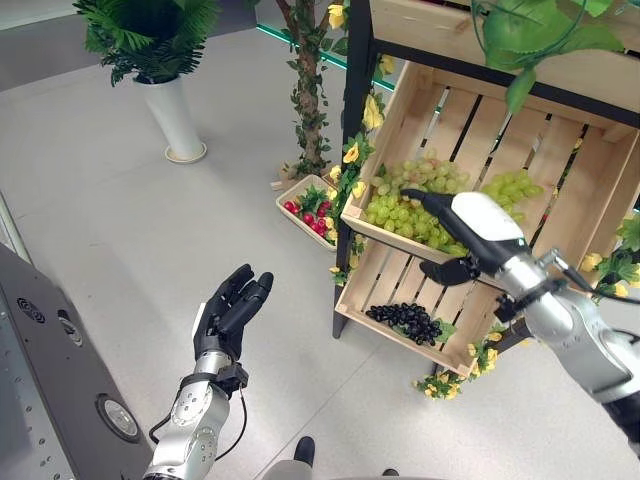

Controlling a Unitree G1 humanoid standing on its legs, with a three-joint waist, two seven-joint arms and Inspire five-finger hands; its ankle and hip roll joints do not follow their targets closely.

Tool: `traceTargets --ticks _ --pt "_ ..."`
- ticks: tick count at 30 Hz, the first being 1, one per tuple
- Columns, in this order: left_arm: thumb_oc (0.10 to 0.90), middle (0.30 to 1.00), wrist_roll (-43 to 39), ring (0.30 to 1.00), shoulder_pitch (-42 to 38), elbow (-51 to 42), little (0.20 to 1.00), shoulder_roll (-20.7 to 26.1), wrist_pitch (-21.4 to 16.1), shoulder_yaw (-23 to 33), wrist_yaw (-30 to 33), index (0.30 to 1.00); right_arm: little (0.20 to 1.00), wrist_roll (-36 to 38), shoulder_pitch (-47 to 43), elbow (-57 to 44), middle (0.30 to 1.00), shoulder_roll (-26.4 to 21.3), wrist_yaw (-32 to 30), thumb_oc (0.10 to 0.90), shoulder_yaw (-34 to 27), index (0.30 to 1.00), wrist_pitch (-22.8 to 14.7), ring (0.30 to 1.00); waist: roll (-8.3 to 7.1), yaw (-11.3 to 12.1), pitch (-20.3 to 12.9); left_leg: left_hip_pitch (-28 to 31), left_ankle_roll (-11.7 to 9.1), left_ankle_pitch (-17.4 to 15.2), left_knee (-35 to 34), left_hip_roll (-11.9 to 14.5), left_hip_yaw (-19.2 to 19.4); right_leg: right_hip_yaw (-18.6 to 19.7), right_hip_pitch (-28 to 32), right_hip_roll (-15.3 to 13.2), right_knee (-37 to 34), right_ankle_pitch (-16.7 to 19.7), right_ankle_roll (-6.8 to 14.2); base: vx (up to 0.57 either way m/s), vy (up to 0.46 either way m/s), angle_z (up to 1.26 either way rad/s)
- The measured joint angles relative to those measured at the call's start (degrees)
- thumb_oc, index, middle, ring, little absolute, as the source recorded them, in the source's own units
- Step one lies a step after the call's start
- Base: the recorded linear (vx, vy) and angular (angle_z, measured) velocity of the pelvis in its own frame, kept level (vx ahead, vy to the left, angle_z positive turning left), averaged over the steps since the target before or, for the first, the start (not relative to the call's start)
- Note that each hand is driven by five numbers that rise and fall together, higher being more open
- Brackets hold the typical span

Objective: Pick up the fruits from the basket on one side to the basket on the other side

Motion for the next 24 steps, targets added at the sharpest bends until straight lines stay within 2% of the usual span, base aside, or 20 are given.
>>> traceTargets --ticks 2,5,10,13,16,17,19,21,24 --pt "0.800 0.900 -0.09 0.900 0.66 -0.20 0.900 -0.94 0.00 0.86 -0.06 0.900 0.900 3.52 2.60 -0.17 0.900 1.93 -0.05 0.800 -0.15 0.900 -0.75 0.900 0.08 -0.29 0.04 0.05 -0.06 -0.07 -0.01 0.14 0.01 0.11 -0.10 0.12 -0.10 0.00 -0.01 0.01 -0.055 -0.06" --pt "0.800 0.900 -0.08 0.900 0.94 -0.36 0.900 -1.32 0.00 0.39 -0.25 0.900 0.900 3.55 5.70 0.92 0.900 6.30 -2.47 0.800 -0.51 0.900 -2.63 0.900 0.19 -0.26 0.11 0.02 -0.12 -0.08 0.00 0.27 0.01 0.12 -0.17 0.22 -0.12 -0.06 -0.11 0.00 -0.055 -0.01" --pt "0.800 0.900 -0.07 0.900 1.07 -0.69 0.900 -1.50 0.01 -0.09 -0.41 0.900 0.900 -1.35 7.20 0.91 0.900 8.00 -9.07 0.800 -0.63 0.900 -5.22 0.900 0.73 -0.27 0.44 0.00 -0.12 -0.09 0.00 0.26 0.03 0.14 -0.19 0.19 -0.12 -0.06 -0.10 0.00 -0.033 0.00" --pt "0.800 0.900 -0.04 0.900 1.08 -1.73 0.900 -1.51 0.00 -0.39 -0.40 0.900 0.900 -3.14 7.20 0.64 0.900 8.61 -12.17 0.800 -1.97 0.900 -8.81 0.900 0.86 -0.23 0.52 -0.01 -0.12 -0.09 0.00 0.23 0.04 0.15 -0.18 0.17 -0.12 -0.06 -0.09 0.00 -0.033 0.01" --pt "0.800 0.900 1.40 0.900 1.07 -2.19 0.900 -1.54 -0.10 -0.38 0.55 0.900 0.900 -0.56 7.06 -1.33 0.900 9.64 -12.15 0.800 -2.37 0.900 -13.42 0.900 1.08 -0.20 0.51 -0.01 -0.13 -0.09 0.00 0.23 0.01 0.11 -0.17 0.19 -0.12 -0.07 -0.10 0.00 -0.059 0.00" --pt "0.800 0.900 2.83 0.900 1.07 -2.19 0.900 -1.69 -0.10 -0.38 1.47 0.900 0.900 0.90 6.92 -2.43 0.900 9.92 -10.64 0.800 -2.32 0.900 -15.15 0.900 1.28 -0.18 0.49 -0.01 -0.13 -0.09 0.00 0.23 -0.01 0.04 -0.15 0.18 -0.12 -0.07 -0.10 0.00 -0.085 0.01" --pt "0.800 0.900 6.16 0.900 1.04 -2.20 0.900 -1.70 -0.10 -0.34 3.09 0.900 0.900 8.92 6.84 -4.05 0.900 10.30 -5.77 0.800 -1.95 0.900 -16.55 0.900 1.38 -0.05 0.47 0.01 -0.16 -0.07 0.00 0.23 -0.12 -0.15 -0.05 0.21 -0.12 -0.08 -0.11 0.01 -0.110 0.05" --pt "0.800 0.900 10.82 0.900 1.06 -2.19 0.900 -1.68 -0.08 -0.26 5.76 0.900 0.900 23.55 6.85 -3.45 0.900 14.47 2.29 0.800 -1.29 0.900 -17.29 0.900 1.42 0.39 0.49 0.23 -0.27 -0.01 0.01 0.29 -0.26 -0.44 0.33 0.26 -0.13 -0.16 -0.19 0.00 -0.141 0.07" --pt "0.800 0.900 14.00 0.900 1.09 -1.92 0.900 -1.71 0.04 -0.12 8.11 0.900 0.900 33.94 6.81 -0.88 0.900 19.84 8.17 0.800 1.61 0.900 -16.89 0.900 1.82 1.31 0.43 0.34 -0.43 -0.08 0.01 0.42 -0.38 -0.61 0.39 0.32 -0.12 -0.32 -0.47 -0.02 -0.173 -0.01"
